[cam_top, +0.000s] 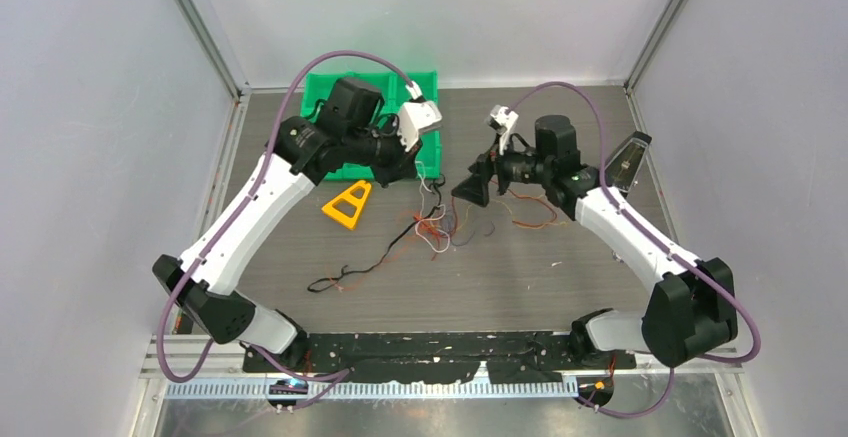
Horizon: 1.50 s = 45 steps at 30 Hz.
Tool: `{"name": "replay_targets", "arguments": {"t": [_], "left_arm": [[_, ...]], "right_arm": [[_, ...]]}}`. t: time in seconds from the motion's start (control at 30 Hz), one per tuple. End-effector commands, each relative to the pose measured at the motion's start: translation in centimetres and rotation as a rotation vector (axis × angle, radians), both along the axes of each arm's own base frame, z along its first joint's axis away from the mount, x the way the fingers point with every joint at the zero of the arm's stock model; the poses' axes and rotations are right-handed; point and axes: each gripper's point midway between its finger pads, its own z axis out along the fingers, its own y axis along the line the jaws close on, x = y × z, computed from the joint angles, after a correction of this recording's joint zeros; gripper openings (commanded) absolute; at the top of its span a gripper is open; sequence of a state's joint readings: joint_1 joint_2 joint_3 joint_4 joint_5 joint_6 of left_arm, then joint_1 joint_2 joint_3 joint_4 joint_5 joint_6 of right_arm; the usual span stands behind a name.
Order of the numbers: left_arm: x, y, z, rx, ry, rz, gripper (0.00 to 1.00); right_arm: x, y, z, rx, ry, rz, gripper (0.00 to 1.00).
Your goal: Untangle the cables
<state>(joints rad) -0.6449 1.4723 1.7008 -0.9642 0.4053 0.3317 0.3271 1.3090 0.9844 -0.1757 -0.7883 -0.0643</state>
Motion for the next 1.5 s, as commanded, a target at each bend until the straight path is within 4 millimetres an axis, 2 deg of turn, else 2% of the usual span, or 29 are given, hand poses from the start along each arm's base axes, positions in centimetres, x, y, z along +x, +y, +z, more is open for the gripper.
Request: {"name": "replay_targets", "arguments": {"t": [0.0, 0.03, 0.1, 0.2, 0.27, 0.33, 0.37, 0.4, 0.43, 0.6, 0.73, 0.8, 0.93, 0.97, 1.0, 1.03, 1.07, 1.13, 1.17, 1.3, 1.33, 1.37, 1.4, 1.43, 1.47], "left_arm": [[-1.6, 0.0, 4.8, -0.108, 0.013, 0.009, 0.0], [-1.6, -0.1, 5.8, -0.13, 0.003, 0.011, 0.0], [-1.8, 0.0, 8.1, -0.181, -0.011, 0.024, 0.0], [-2.6, 0.0, 12.3, -0.29, -0.05, 0.005, 0.0], [-3.0, 0.3, 14.7, -0.347, -0.086, 0.002, 0.0], [-3.5, 0.7, 17.2, -0.403, -0.142, -0.003, 0.0], [-3.8, 1.1, 18.4, -0.427, -0.172, -0.004, 0.0], [-3.9, 1.4, 20.2, -0.466, -0.223, -0.004, 0.0], [-4.1, 1.8, 21.7, -0.503, -0.26, 0.0, 0.0], [-5.4, 4.7, 30.6, -0.708, -0.502, 0.027, 0.0], [-6.7, 6.7, 36.1, -0.832, -0.654, 0.062, 0.0], [-7.4, 7.2, 37.6, -0.866, -0.679, 0.059, 0.0], [-8.2, 7.7, 38.1, -0.887, -0.703, 0.064, 0.0], [-8.3, 7.9, 38.2, -0.894, -0.708, 0.069, 0.0], [-8.2, 7.9, 38.0, -0.896, -0.701, 0.071, 0.0], [-8.3, 7.8, 37.7, -0.892, -0.687, 0.066, 0.0], [-8.3, 7.6, 37.3, -0.89, -0.676, 0.061, 0.0], [-8.3, 7.4, 36.7, -0.89, -0.658, 0.056, 0.0], [-8.1, 7.3, 36.4, -0.889, -0.652, 0.055, 0.0], [-7.7, 7.0, 35.9, -0.892, -0.627, 0.055, 0.0], [-7.6, 6.9, 36.0, -0.894, -0.627, 0.055, 0.0], [-7.5, 6.9, 36.0, -0.895, -0.627, 0.055, 0.0], [-7.5, 7.0, 36.2, -0.897, -0.631, 0.057, 0.0], [-7.4, 7.1, 36.4, -0.897, -0.635, 0.064, 0.0], [-7.3, 7.1, 36.5, -0.894, -0.637, 0.071, 0.0]], "right_arm": [[0.2, 5.5, 8.3, 0.239, -0.19, 0.073, 0.95], [-0.4, 6.9, 8.9, 0.264, -0.219, 0.099, 0.95], [-0.7, 8.7, 8.5, 0.265, -0.23, 0.109, 0.95], [-0.2, 10.6, 6.0, 0.236, -0.225, 0.092, 0.99], [0.3, 11.2, 4.1, 0.234, -0.188, 0.072, 0.93], [0.8, 11.4, 1.9, 0.214, -0.146, 0.055, 0.83], [0.8, 11.4, 1.0, 0.204, -0.132, 0.053, 0.74], [0.9, 11.5, 0.0, 0.191, -0.115, 0.051, 0.7], [0.7, 11.3, -1.1, 0.177, -0.099, 0.048, 0.62], [0.2, 10.6, -5.9, 0.089, -0.014, 0.038, 0.52], [-0.3, 9.9, -9.5, -0.001, 0.062, 0.048, 0.47], [-0.6, 9.5, -10.5, -0.034, 0.084, 0.058, 0.44], [-1.3, 8.4, -12.1, -0.131, 0.104, 0.081, 0.43], [-1.3, 8.1, -12.3, -0.155, 0.08, 0.098, 0.45], [-1.8, 7.5, -12.5, -0.177, 0.102, 0.114, 0.55], [-1.9, 7.4, -11.6, -0.175, 0.068, 0.132, 0.6], [-2.3, 7.1, -11.1, -0.171, 0.076, 0.149, 0.72], [-2.6, 7.3, -7.5, -0.112, 0.0, 0.177, 0.85], [-2.8, 7.4, -5.0, -0.072, -0.052, 0.184, 0.91], [-2.3, 9.0, 3.6, 0.054, -0.151, 0.201, 0.96], [-2.2, 9.3, 4.5, 0.073, -0.144, 0.195, 0.96], [-2.0, 9.8, 6.2, 0.103, -0.173, 0.207, 0.96], [-2.0, 10.2, 6.5, 0.112, -0.167, 0.216, 0.96], [-2.2, 10.8, 7.8, 0.135, -0.177, 0.238, 0.96], [-2.3, 11.2, 7.7, 0.142, -0.155, 0.25, 0.96]]}}
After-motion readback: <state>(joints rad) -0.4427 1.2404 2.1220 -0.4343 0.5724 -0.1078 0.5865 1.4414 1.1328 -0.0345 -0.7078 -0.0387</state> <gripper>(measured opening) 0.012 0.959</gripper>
